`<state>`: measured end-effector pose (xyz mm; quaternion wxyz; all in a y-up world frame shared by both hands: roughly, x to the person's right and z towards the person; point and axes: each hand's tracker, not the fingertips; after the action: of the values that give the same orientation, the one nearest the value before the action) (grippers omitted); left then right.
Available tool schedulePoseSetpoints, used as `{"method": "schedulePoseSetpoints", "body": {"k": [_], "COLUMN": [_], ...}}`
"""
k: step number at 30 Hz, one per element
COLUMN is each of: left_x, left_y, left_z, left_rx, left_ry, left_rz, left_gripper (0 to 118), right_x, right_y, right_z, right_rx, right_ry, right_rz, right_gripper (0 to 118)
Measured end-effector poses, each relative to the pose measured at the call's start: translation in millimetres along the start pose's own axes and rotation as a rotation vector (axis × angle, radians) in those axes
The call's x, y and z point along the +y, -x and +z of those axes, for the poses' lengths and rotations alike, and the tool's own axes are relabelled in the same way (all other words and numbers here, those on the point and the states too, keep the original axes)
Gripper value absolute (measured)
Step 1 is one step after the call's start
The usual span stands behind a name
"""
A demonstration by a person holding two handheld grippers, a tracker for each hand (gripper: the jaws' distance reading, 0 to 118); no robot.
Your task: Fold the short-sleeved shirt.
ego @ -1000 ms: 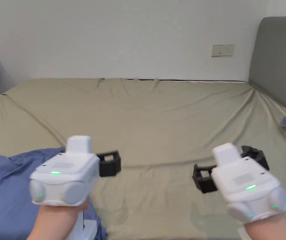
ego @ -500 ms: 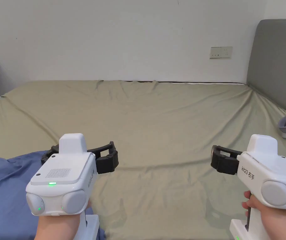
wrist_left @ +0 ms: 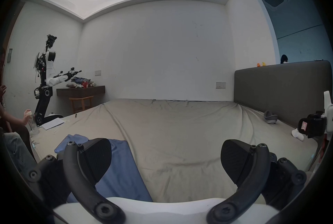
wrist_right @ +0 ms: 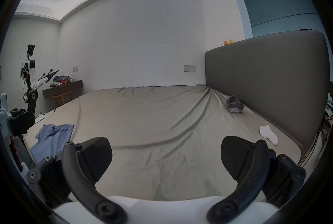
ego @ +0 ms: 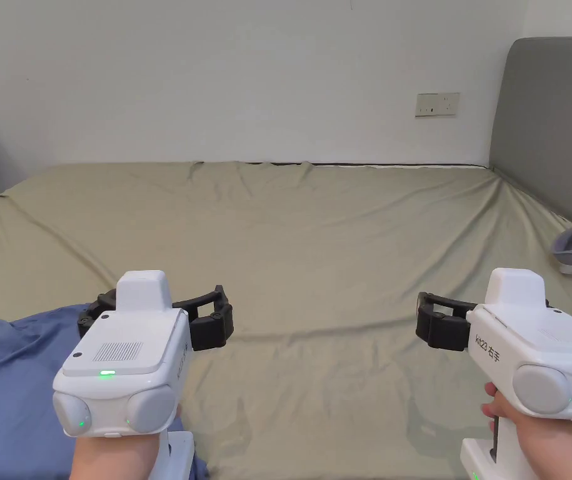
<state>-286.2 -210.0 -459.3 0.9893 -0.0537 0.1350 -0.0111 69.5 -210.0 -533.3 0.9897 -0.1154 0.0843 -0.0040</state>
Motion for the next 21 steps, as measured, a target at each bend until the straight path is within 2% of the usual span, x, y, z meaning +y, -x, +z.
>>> {"method": "schedulePoseSetpoints", "body": {"k": [21], "left_x": [0.7], "left_y": [0.9], "left_z": [0.5], "left_rx": [-0.01], "left_ry": [-0.004], "left_rz": [0.016], "left_gripper": [117], "right_x": [-0.5], "right_y": [5.7], "right_z": [1.6], "right_rx": [0.011], "right_ry": [-0.014], "right_rz": [0.032], "right_gripper": [118]}}
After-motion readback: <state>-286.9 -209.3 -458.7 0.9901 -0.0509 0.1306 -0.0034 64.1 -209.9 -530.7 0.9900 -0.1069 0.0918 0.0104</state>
